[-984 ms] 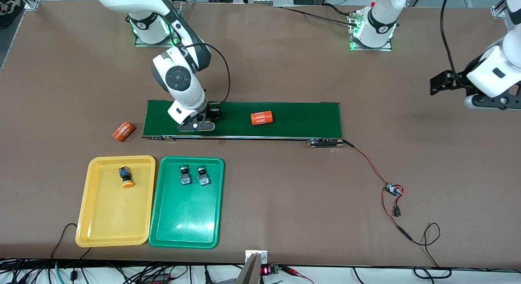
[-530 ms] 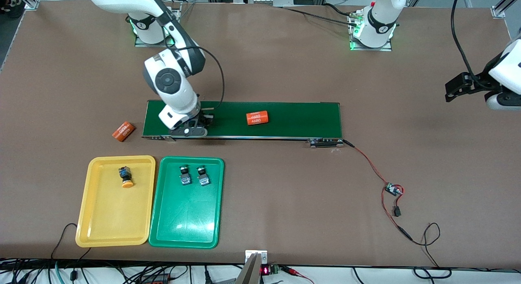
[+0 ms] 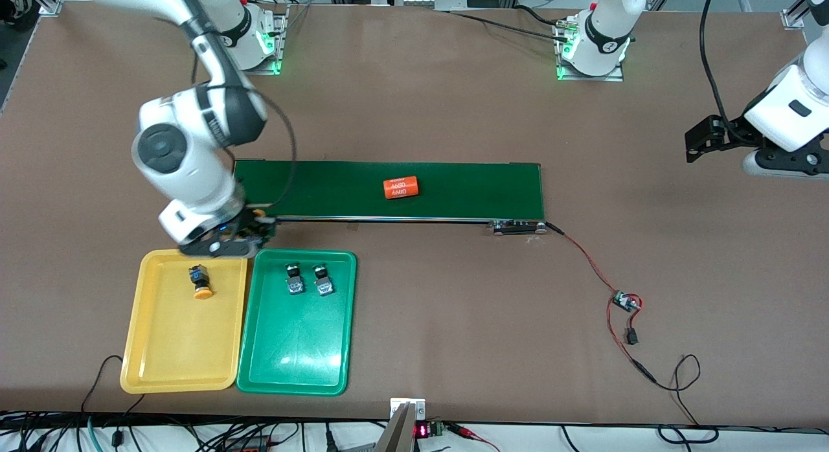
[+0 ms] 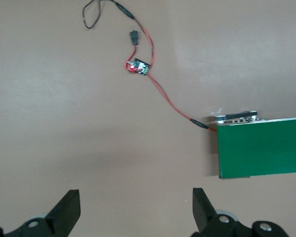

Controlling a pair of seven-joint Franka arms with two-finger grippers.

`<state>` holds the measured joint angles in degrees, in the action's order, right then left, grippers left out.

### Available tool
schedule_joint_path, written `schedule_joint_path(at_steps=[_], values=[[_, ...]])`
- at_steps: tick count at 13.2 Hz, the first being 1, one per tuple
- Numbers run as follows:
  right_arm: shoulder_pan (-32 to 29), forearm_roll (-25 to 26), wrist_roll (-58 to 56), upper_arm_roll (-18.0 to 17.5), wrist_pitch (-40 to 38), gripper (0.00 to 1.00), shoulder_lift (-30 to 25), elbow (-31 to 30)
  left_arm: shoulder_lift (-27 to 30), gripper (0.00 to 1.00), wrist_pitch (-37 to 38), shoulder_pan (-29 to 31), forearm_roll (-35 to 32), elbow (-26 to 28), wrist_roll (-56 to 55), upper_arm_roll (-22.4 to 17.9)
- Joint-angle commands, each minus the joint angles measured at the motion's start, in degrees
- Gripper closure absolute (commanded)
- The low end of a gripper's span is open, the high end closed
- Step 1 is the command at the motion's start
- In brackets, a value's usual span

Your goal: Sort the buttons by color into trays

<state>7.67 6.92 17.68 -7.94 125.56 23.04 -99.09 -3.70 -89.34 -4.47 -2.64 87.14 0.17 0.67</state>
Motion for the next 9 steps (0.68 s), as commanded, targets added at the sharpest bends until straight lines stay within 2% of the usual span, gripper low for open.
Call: schedule_joint_path(at_steps=[1, 6, 9], values=[[-4.40, -0.41, -6.06, 0.21, -0.93, 0.92, 6.56, 6.70, -0.87, 0.00, 0.39, 0.42, 2.20, -2.07, -0.52, -0.05], [-6.79, 0.11, -8.63, 0.91, 0.12, 0.92, 12.98, 11.64, -0.78, 0.00, 1.44, 0.77, 2.20, -1.89, 0.09, -0.05], [-6.88, 1.68, -9.16, 1.70, 5.03, 0.92, 15.71, 11.73, -0.87, 0.00, 2.85, 0.78, 2.20, -2.50, 0.18, -0.40]])
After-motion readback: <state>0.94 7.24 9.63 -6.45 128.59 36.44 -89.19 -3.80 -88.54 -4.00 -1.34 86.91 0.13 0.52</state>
